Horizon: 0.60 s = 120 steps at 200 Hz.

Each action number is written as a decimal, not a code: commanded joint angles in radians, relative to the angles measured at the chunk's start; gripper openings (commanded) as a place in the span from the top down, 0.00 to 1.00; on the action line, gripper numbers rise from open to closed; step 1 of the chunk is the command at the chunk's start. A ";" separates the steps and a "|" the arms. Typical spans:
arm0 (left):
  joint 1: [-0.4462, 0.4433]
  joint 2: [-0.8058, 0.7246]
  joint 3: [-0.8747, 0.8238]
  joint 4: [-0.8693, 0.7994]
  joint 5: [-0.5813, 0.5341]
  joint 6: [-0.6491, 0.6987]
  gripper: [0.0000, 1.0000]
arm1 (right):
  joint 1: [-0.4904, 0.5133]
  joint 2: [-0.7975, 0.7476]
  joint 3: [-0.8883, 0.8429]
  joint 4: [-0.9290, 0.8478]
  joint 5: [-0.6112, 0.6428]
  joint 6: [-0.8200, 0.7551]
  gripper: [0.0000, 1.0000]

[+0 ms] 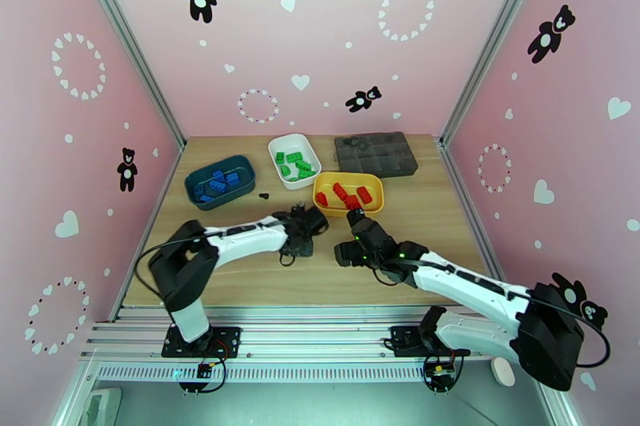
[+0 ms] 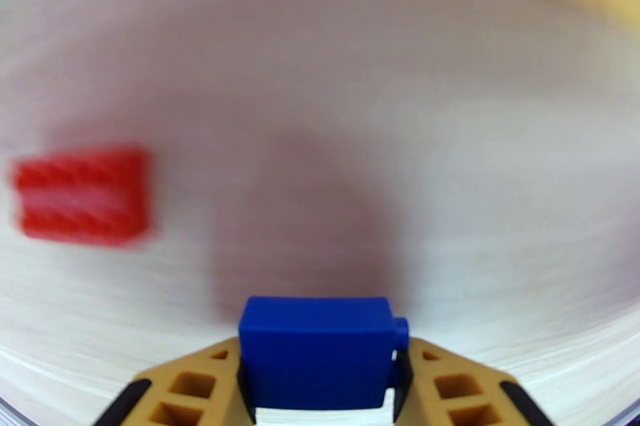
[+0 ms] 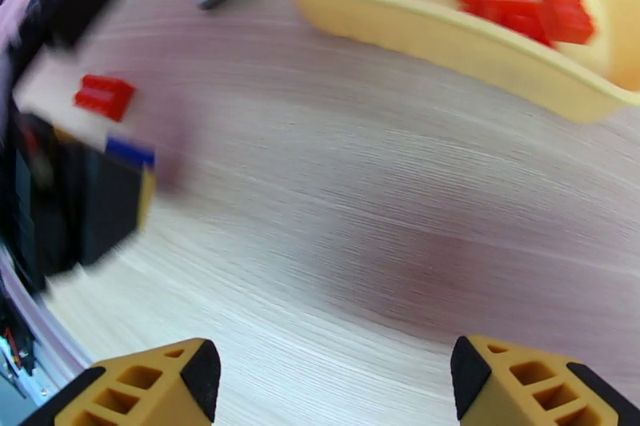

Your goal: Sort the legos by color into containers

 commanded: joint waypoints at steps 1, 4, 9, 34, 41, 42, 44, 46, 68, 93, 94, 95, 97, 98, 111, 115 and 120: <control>0.103 -0.119 -0.011 -0.018 -0.029 0.067 0.58 | 0.054 0.101 0.097 0.104 -0.072 0.004 0.20; 0.116 -0.130 -0.011 -0.018 -0.028 0.074 0.59 | 0.064 0.121 0.117 0.106 -0.072 0.002 0.20; 0.151 -0.147 -0.013 -0.016 -0.023 0.084 0.59 | 0.082 0.157 0.150 0.110 -0.072 -0.003 0.21; 0.323 -0.216 -0.016 0.009 0.034 0.135 0.59 | 0.152 0.340 0.348 0.104 -0.080 -0.042 0.24; 0.382 -0.226 -0.014 0.018 0.050 0.148 0.59 | 0.162 0.390 0.406 0.097 -0.086 -0.053 0.24; 0.390 -0.227 -0.014 0.019 0.052 0.149 0.59 | 0.162 0.396 0.413 0.096 -0.087 -0.054 0.24; 0.406 -0.228 -0.011 0.022 0.058 0.153 0.59 | 0.164 0.413 0.430 0.093 -0.089 -0.058 0.24; 0.421 -0.230 -0.009 0.023 0.063 0.156 0.59 | 0.165 0.425 0.446 0.091 -0.092 -0.061 0.25; 0.571 -0.224 0.029 0.040 0.089 0.185 0.59 | 0.168 0.562 0.608 0.053 -0.119 -0.085 0.26; 0.721 -0.170 0.079 0.073 0.131 0.191 0.59 | 0.168 0.649 0.721 0.021 -0.130 -0.105 0.27; 0.727 -0.169 0.081 0.075 0.133 0.191 0.59 | 0.168 0.650 0.723 0.020 -0.130 -0.105 0.27; 0.732 -0.165 0.082 0.077 0.136 0.191 0.59 | 0.168 0.653 0.727 0.019 -0.129 -0.106 0.27; 0.743 -0.158 0.086 0.080 0.140 0.191 0.59 | 0.167 0.657 0.733 0.017 -0.129 -0.107 0.27; 0.748 -0.155 0.088 0.083 0.141 0.190 0.59 | 0.167 0.658 0.736 0.016 -0.129 -0.107 0.27; 0.804 -0.109 0.119 0.099 0.146 0.186 0.59 | 0.166 0.676 0.759 0.006 -0.129 -0.111 0.27; 0.819 -0.095 0.129 0.104 0.151 0.187 0.59 | 0.165 0.679 0.764 0.004 -0.128 -0.112 0.26; 0.838 -0.073 0.143 0.108 0.156 0.185 0.59 | 0.164 0.681 0.769 0.001 -0.127 -0.113 0.27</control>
